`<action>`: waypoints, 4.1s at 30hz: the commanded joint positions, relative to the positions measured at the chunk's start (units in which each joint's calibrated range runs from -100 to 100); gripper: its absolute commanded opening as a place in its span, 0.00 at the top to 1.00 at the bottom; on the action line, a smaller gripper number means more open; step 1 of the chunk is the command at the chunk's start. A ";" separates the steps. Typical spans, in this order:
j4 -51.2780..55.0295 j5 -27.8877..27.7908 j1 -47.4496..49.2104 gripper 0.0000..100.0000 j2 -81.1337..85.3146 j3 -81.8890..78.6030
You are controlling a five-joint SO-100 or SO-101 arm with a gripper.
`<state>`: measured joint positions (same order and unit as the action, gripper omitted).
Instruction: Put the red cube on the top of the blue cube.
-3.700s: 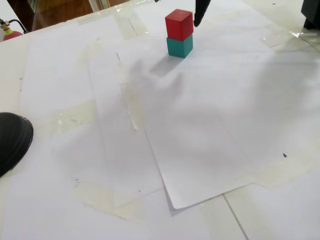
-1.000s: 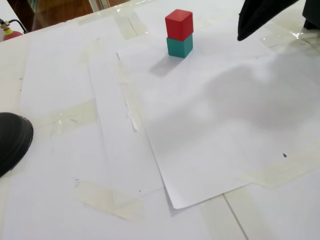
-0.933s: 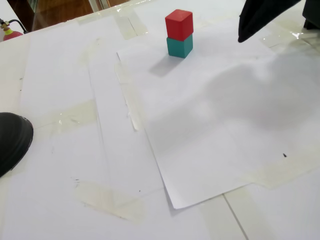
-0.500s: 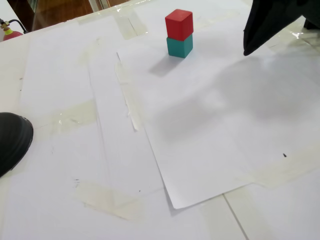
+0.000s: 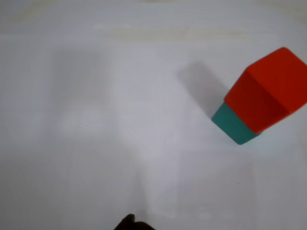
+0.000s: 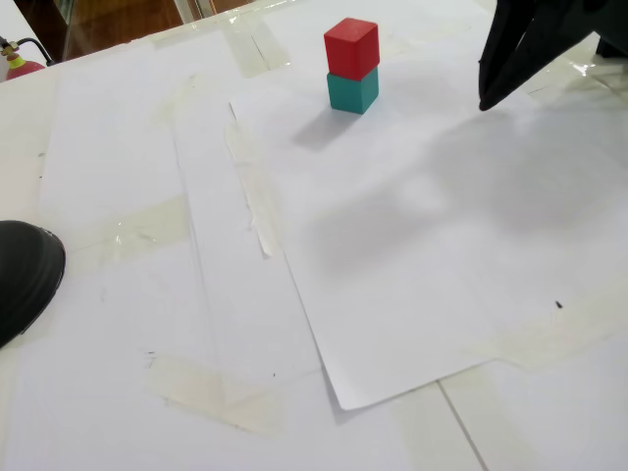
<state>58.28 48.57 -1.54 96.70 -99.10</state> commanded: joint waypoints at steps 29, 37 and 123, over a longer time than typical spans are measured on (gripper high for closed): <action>1.77 -0.24 2.22 1.00 0.72 -0.81; 1.28 -0.63 2.37 1.00 0.72 -0.81; 2.43 -0.63 0.85 1.00 0.72 -0.81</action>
<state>60.47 48.08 -0.29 96.70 -99.10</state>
